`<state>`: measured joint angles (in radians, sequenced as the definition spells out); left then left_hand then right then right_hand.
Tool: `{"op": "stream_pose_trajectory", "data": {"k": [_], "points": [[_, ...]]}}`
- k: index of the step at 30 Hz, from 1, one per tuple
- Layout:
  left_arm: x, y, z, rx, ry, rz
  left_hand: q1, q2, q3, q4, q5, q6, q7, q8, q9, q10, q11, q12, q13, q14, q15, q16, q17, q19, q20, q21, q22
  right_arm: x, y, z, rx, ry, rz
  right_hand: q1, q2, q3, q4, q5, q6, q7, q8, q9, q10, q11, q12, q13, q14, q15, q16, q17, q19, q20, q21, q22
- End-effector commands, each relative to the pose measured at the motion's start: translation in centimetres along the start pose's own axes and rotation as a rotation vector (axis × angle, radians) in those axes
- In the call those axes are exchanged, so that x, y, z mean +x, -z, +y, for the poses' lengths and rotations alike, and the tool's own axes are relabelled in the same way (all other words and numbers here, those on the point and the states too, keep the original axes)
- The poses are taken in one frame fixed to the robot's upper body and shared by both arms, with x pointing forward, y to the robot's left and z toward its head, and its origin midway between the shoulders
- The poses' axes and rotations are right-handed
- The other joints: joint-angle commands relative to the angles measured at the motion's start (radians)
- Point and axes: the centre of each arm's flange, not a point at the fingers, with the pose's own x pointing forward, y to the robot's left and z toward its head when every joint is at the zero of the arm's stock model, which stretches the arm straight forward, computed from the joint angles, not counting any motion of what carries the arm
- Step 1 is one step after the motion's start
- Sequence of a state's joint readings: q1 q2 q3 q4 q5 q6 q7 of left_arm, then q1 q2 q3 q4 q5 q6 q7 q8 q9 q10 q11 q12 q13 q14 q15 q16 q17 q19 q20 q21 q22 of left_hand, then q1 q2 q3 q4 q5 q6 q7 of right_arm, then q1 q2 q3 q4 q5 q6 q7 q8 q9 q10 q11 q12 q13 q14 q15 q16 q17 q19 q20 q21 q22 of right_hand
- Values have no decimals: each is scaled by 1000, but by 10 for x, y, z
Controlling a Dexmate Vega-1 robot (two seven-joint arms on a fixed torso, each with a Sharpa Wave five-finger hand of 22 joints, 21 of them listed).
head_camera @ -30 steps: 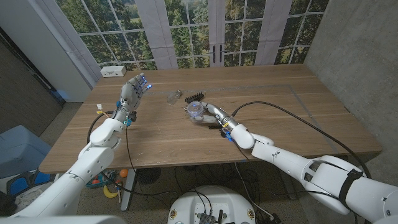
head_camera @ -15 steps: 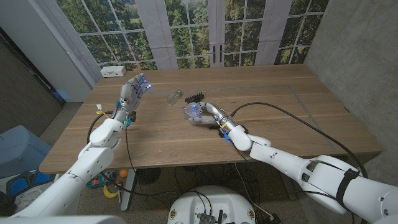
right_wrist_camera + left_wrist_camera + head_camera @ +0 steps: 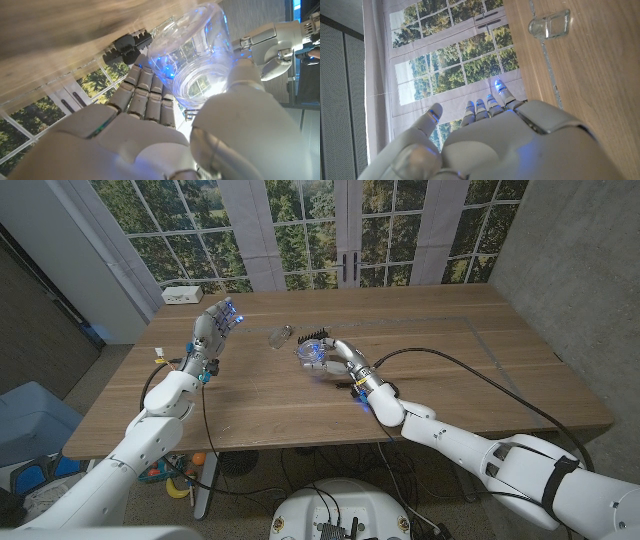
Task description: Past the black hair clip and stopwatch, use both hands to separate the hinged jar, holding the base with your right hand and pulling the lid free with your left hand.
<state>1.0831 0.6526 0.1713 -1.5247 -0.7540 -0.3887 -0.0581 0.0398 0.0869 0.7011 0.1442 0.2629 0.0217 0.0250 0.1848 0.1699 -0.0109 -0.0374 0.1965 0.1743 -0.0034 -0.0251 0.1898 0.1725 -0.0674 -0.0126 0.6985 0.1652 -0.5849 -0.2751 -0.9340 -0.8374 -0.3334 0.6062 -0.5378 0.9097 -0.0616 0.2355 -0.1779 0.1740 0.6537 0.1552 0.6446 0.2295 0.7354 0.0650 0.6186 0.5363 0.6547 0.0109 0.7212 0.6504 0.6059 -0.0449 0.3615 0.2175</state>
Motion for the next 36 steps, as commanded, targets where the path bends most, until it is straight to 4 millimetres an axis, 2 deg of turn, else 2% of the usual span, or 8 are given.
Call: {"op": "stream_pose_trajectory", "data": {"k": [1,6,8,12,23,27,31,36], "points": [[1,-1,-4,0,14,-6,-12,67,7,0,7,0,-3,-3,3,9,-6,-2,2,6,0,-1,2,6,-1,-6,3,-11,-7,-11,9,102,-16,217,235,58,38,12,207,-232,8,16,221,-246,10,74,88,-228,5,16,37,-45,23,12],[2,-2,-6,2,20,-8,-12,67,7,0,7,0,-5,-3,3,9,-6,-2,2,6,0,-2,2,6,1,-8,3,-15,-10,-16,28,150,-31,203,248,68,60,25,180,-237,24,48,187,-254,26,124,150,-230,3,36,84,-66,79,38],[2,-3,-7,2,22,-10,-12,67,7,0,7,1,-5,-3,3,8,-6,-3,2,6,1,-2,2,7,1,-8,3,-16,-11,-18,31,168,-40,193,243,75,74,33,167,-238,45,80,166,-258,48,180,236,-223,11,63,131,-73,148,71],[1,-3,-8,3,25,-12,-13,66,7,0,7,1,-7,-3,3,9,-5,-3,2,7,0,-2,2,8,3,-10,3,-18,-13,-22,39,183,-50,237,233,97,44,42,152,-227,68,114,159,-232,71,234,363,-239,46,134,160,-98,242,128],[-1,-7,-12,26,26,-18,-6,64,12,-11,8,4,-9,-2,3,10,-6,-3,2,9,-3,-4,-1,11,4,-17,3,-22,-17,-32,97,237,-24,290,219,99,22,44,152,-170,81,138,176,-190,67,251,439,-239,101,251,151,-129,318,166],[-1,-8,-15,46,31,-4,22,64,25,-56,5,12,-15,0,3,13,-7,-4,1,13,-3,-8,-7,17,7,-30,1,-23,-17,-41,153,246,10,292,220,99,23,43,152,-168,81,140,182,-190,66,248,441,-238,104,263,147,-125,326,169],[2,-14,-18,94,75,24,118,81,62,-203,-35,77,-46,8,3,63,-26,6,1,56,16,-2,-7,50,43,-67,4,-25,-20,-50,187,261,24,294,220,98,25,41,153,-165,82,142,182,-188,67,253,441,-238,106,276,142,-122,333,171],[5,-22,-23,155,99,18,181,89,81,-279,-66,152,-91,20,6,120,-21,16,3,98,18,2,-5,76,51,-83,7,-27,-23,-59,237,279,31,296,221,98,26,39,154,-160,81,143,186,-187,64,252,441,-237,107,293,137,-120,343,174]]}}
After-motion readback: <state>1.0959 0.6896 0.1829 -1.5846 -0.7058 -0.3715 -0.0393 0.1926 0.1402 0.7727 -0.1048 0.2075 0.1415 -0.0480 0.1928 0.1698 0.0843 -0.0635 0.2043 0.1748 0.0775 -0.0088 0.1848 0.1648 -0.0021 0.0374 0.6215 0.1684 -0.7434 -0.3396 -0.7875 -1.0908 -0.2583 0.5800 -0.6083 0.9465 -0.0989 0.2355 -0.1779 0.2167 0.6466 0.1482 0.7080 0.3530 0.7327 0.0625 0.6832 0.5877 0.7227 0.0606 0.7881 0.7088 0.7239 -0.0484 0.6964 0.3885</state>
